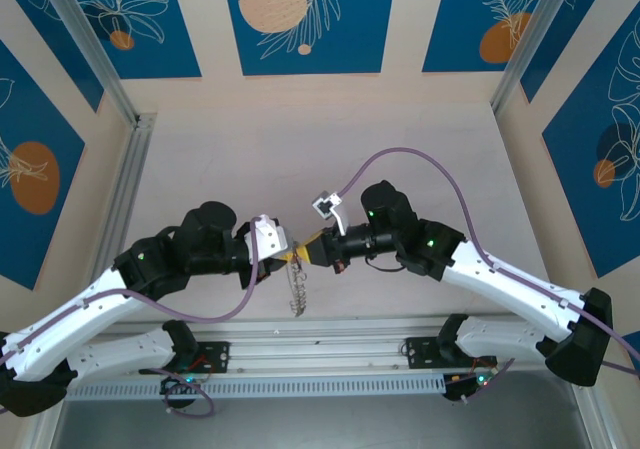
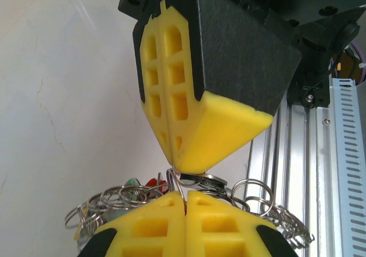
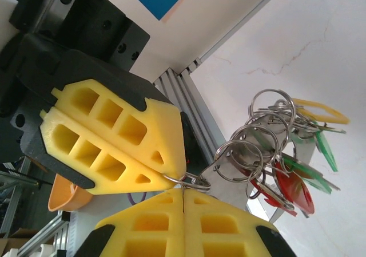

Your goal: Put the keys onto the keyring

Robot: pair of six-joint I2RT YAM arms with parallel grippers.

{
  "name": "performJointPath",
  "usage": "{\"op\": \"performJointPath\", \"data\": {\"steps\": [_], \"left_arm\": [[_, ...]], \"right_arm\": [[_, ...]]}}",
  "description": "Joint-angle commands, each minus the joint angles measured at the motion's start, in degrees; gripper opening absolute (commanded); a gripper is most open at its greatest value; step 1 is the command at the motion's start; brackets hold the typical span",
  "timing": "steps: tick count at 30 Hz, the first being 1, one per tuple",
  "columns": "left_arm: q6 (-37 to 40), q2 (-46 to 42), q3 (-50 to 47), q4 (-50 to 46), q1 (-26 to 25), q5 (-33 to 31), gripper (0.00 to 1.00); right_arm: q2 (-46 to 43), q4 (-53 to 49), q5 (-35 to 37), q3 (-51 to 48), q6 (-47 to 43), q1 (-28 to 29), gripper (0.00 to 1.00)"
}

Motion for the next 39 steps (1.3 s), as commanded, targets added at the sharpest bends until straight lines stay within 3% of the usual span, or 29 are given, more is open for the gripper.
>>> {"op": "performJointPath", "data": {"steps": [1, 39], "left_arm": [[0.8, -0.7, 0.4, 2.6, -0.9, 2.4, 0.0], [0.8, -1.4, 0.4, 2.8, -1.1, 2.7, 0.0]], "right_arm": [[0.4, -0.7, 1.0, -0.5, 0.9, -0.7, 0.0], [-0.1, 1.2, -2.6, -2.1, 3.3, -3.7, 0.0]]}}
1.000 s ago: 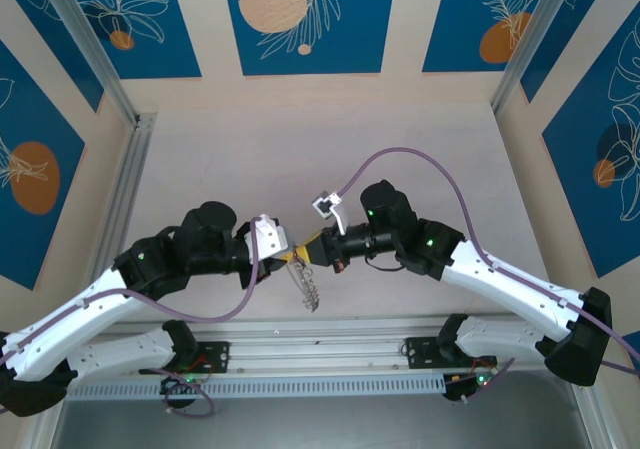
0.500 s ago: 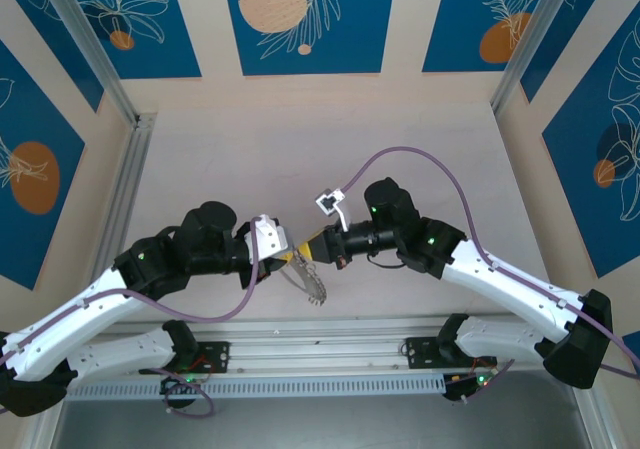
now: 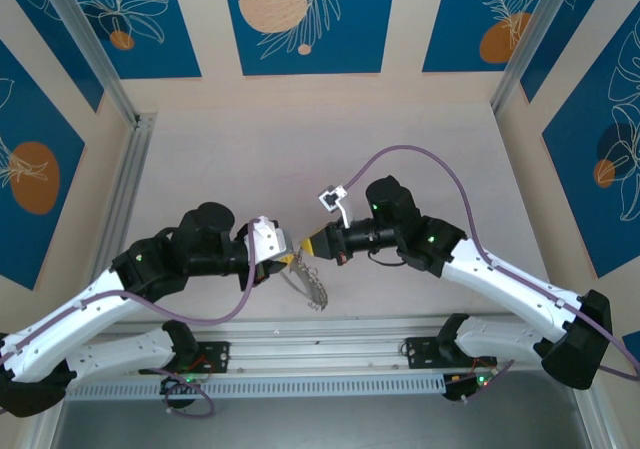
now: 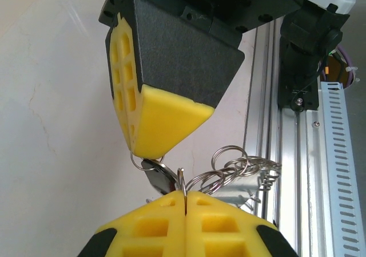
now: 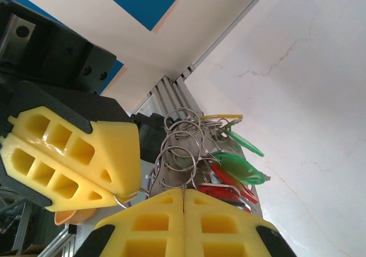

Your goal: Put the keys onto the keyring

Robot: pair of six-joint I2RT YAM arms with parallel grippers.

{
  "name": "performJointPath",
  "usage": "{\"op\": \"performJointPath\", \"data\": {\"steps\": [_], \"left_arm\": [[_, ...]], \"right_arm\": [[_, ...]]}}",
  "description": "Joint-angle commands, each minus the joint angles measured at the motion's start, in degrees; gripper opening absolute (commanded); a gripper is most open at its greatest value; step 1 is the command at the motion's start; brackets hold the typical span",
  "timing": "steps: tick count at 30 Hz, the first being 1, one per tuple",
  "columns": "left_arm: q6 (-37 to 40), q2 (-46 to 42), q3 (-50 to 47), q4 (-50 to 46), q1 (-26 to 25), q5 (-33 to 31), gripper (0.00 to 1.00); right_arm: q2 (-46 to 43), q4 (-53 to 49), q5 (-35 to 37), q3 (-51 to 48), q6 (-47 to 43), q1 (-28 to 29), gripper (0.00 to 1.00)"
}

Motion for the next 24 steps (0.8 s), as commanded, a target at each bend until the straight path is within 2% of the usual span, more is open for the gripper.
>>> {"op": "performJointPath", "data": {"steps": [1, 11, 16, 24], "left_arm": [[0.8, -0.7, 0.4, 2.6, -0.8, 0.8, 0.0], [0.3, 0.0, 0.5, 2.9, -0.8, -4.1, 0.0], [0.2, -0.1, 0.4, 3.5, -0.8, -4.5, 0.0], [0.3, -0.1, 0.3, 3.4, -0.8, -3.2, 0.0]], "right_arm": [[-0.5, -0.2, -0.3, -1.0, 0.4, -0.1, 0.0], [-3.8, -1.2, -0.2, -1.6, -1.0, 1.4, 0.0], [-2.9, -0.1, -1.4, -1.3, -1.9, 3.6, 0.0], [-1.7, 1.6, -2.3, -1.3, -1.8, 3.9, 0.0]]}}
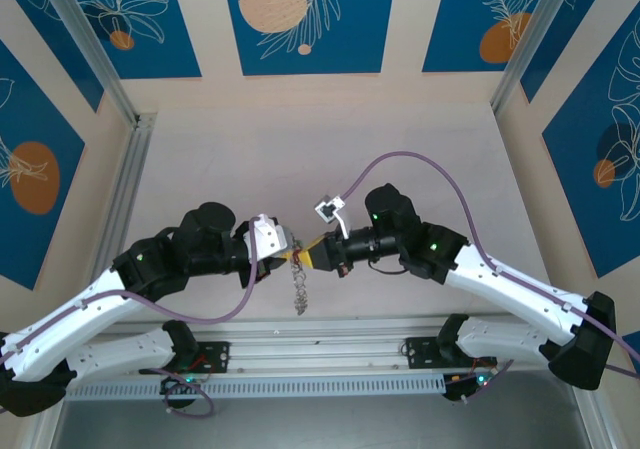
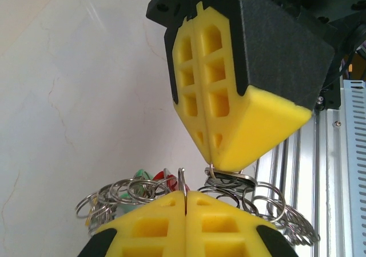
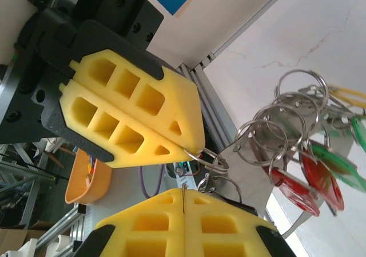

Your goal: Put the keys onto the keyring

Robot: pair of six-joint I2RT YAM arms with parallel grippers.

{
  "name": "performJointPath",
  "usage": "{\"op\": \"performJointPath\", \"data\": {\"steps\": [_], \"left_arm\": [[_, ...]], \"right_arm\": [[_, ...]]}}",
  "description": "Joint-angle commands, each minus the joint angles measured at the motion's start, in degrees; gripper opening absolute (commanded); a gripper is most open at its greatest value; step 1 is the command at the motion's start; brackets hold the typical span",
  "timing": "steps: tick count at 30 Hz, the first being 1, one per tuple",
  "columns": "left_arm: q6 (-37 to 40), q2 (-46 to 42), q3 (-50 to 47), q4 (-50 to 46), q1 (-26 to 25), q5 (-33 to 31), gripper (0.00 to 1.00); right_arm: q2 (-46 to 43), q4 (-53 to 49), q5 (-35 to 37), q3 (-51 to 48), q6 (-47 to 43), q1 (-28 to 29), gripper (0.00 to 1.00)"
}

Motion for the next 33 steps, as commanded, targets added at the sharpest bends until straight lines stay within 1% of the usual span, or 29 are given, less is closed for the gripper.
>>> {"op": "performJointPath", "data": {"steps": [1, 8, 33], "left_arm": [[0.4, -0.3, 0.3, 3.1, -0.6, 0.8, 0.0], [0.4, -0.5, 0.3, 3.0, -0.7, 2.0, 0.0], [0.5, -0.7, 0.5, 2.9, -1.0, 6.0, 0.0]], "right_arm": [[0.2, 1.9, -1.5, -0.6, -0.8, 0.3, 0.0], [0.8, 4.2, -0.8, -0.8, 0.1, -0.1, 0.0], [2.3, 2.7, 0.7, -0.3, 1.7, -2.9, 0.0]]}}
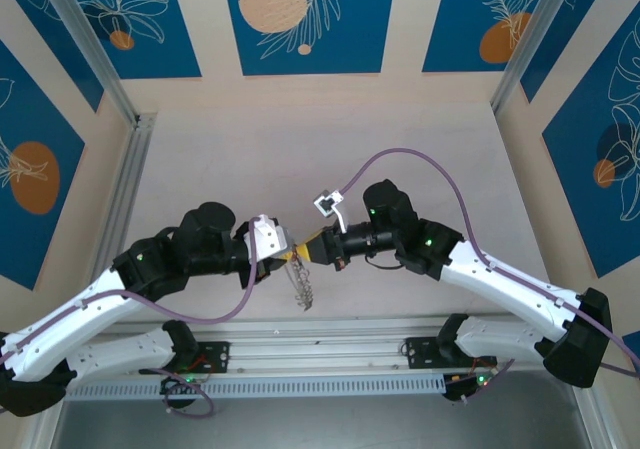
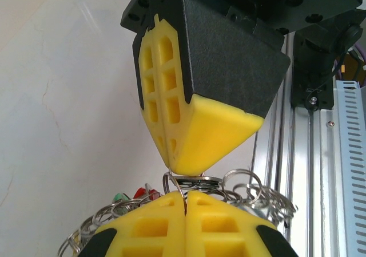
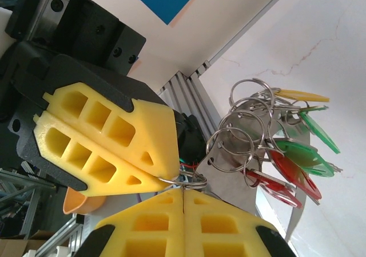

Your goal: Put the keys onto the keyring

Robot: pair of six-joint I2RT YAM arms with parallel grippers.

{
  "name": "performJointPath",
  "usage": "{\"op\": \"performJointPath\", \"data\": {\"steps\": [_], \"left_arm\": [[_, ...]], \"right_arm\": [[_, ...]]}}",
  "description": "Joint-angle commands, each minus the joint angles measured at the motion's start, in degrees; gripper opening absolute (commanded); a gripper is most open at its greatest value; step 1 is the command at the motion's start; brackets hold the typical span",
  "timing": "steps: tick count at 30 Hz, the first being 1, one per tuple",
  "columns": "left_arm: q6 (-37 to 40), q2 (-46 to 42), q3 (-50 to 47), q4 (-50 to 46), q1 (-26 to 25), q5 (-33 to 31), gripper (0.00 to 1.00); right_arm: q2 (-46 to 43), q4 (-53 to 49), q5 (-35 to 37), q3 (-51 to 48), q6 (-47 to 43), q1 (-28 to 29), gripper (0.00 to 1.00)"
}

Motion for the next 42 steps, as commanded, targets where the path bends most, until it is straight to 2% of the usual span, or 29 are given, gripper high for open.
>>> {"op": "performJointPath", "data": {"steps": [1, 28, 42], "left_arm": [[0.6, -0.7, 0.5, 2.9, -1.0, 4.7, 0.0], [1.2, 0.4, 1.2, 0.4, -1.3, 9.9, 0.0], [1.2, -1.0, 1.0, 0.7, -1.3, 9.7, 0.0]], "right_arm": [[0.4, 0.3, 1.0, -0.3, 0.8, -1.1, 0.0], [1.9, 1.3, -0.9, -0.2, 1.9, -2.7, 0.0], [3.5, -1.5, -0.4, 0.3, 2.2, -3.0, 0.0]]}}
